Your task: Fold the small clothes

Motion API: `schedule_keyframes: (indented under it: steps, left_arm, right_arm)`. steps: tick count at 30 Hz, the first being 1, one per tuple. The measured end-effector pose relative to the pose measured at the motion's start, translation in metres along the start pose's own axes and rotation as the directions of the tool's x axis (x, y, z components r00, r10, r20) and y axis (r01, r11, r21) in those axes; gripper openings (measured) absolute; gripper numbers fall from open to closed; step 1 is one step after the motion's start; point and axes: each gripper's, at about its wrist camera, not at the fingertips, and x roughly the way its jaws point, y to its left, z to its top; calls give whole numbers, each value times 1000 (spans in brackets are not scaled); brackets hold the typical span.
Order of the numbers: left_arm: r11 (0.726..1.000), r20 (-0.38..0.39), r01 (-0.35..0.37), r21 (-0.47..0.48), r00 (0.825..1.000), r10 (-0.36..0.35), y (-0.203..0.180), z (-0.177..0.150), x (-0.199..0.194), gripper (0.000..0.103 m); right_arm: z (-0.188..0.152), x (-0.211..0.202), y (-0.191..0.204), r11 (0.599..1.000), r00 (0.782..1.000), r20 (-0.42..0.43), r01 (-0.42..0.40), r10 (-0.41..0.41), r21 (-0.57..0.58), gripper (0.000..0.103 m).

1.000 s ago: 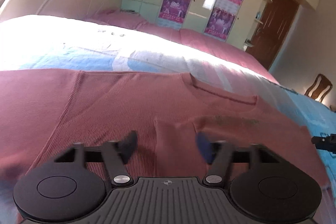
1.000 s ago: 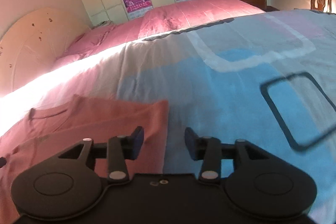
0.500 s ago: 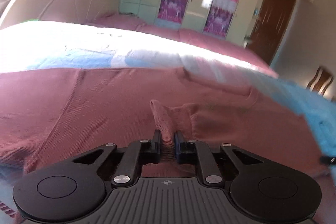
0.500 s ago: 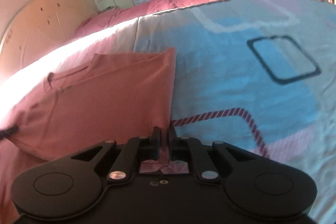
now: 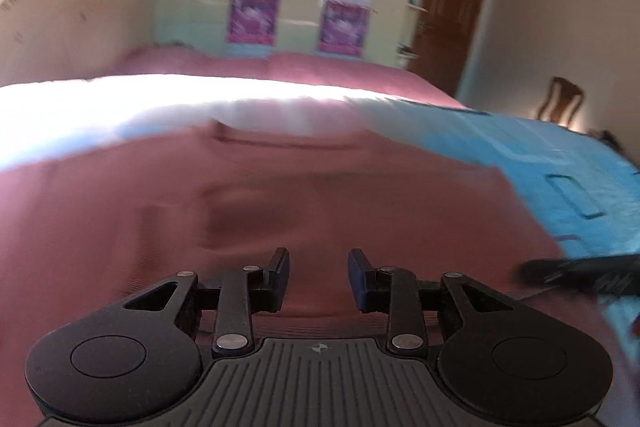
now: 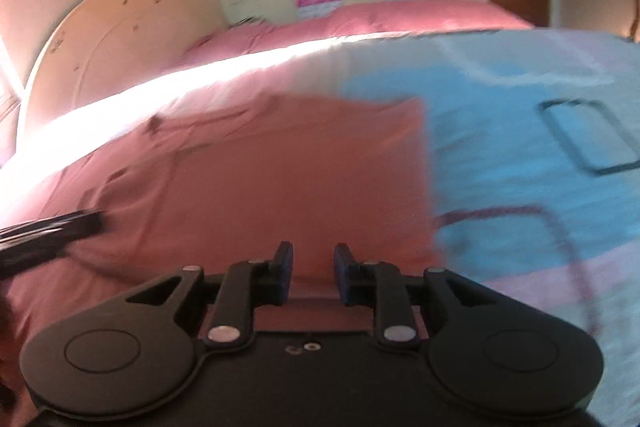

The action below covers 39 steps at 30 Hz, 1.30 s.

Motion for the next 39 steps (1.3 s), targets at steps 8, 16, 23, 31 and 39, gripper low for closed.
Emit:
schedule_keyframes:
  steps: [8, 16, 23, 31, 39]
  left_arm:
    - [999, -50, -12, 42, 999, 14, -23, -12, 9, 33]
    - [997, 33, -71, -24, 997, 72, 28, 3, -12, 38]
    - [996, -47, -32, 86, 998, 37, -12, 32, 53, 67]
    - [999, -38, -46, 15, 998, 47, 21, 16, 17, 67]
    - [996, 13, -91, -18, 996, 91, 35, 20, 16, 67]
  right_arm:
    - [-12, 2, 20, 993, 1000, -7, 15, -16, -116, 15]
    - [-3, -26, -42, 992, 992, 33, 124, -125, 35, 22]
    - [32, 43, 20, 995, 1000, -19, 15, -17, -95, 37]
    - [15, -34, -37, 996, 996, -1, 85, -85, -9, 29]
    - [13, -61, -49, 977, 975, 70, 206, -209, 51, 33]
